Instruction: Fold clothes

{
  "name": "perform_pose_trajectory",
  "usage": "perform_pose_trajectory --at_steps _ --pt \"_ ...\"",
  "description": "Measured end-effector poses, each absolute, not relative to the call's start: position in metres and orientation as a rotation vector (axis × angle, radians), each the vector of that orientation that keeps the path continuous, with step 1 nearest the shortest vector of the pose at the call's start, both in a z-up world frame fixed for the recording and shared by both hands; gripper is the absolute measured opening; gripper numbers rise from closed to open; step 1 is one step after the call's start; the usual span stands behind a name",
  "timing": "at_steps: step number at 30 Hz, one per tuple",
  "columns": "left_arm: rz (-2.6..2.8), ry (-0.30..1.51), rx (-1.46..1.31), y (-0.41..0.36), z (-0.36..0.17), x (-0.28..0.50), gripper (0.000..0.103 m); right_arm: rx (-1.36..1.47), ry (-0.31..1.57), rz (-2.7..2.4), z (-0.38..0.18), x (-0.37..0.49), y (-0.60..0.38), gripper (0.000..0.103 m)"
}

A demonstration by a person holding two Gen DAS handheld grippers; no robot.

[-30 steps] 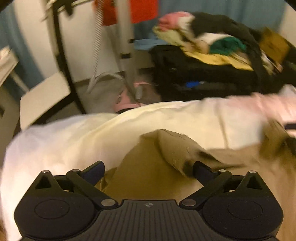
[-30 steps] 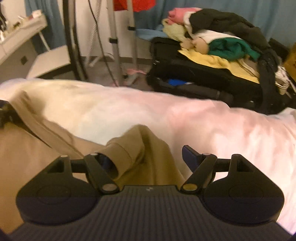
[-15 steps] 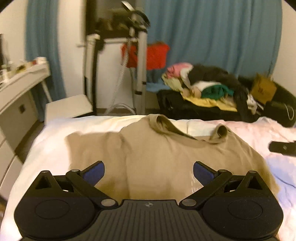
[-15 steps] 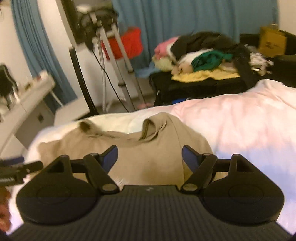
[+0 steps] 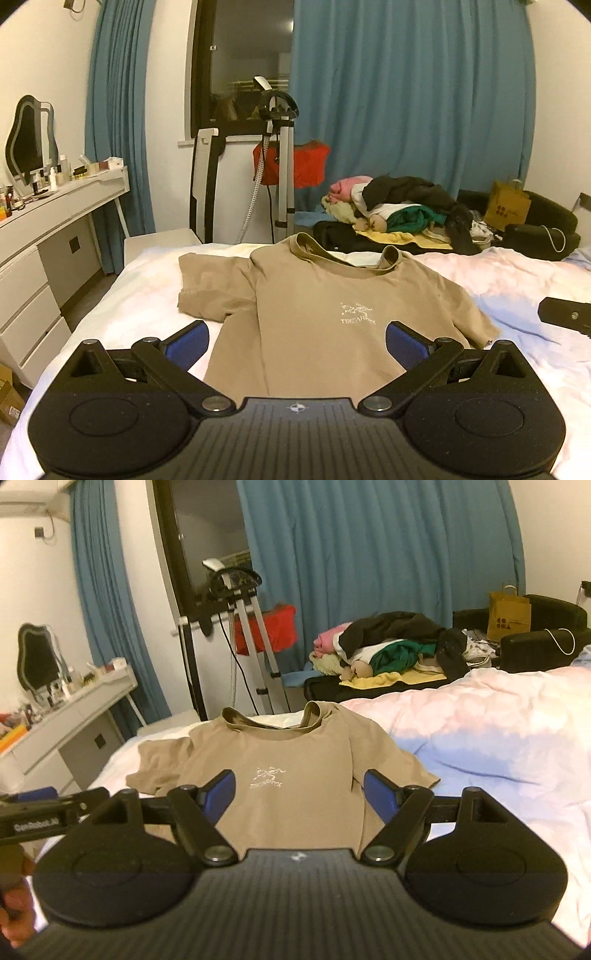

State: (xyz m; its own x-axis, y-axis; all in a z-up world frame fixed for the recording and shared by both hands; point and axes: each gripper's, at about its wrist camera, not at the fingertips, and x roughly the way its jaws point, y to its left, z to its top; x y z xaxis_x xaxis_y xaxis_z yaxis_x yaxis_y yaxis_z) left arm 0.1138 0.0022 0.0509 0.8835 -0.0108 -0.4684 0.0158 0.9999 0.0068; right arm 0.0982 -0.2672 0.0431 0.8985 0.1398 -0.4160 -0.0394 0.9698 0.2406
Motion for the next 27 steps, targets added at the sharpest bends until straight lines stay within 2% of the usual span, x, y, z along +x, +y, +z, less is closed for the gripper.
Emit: perform_pose_trajectory --at_steps 6,11,15,22,27 --pt "0.021 0.524 0.013 0.003 0.028 0.123 0.103 0.243 0.398 0.099 0.024 0.081 -0.266 0.078" --pt "0.045 0.584 0.024 0.009 0.003 0.16 0.102 0.289 0.406 0.112 0.0 0.086 -0.272 0.078" --pt "0.08 0.639 -0.1 0.043 -0.022 0.21 0.097 0.33 0.463 0.111 -0.022 0.097 -0.275 0.078" --pt "0.201 0.722 -0.476 0.14 -0.074 0.299 0.079 0.441 0.546 0.104 -0.053 0.131 -0.281 0.078" --pt "0.239 0.624 -0.696 0.183 -0.097 0.339 0.073 0.479 0.579 0.106 -0.07 0.16 -0.284 0.078"
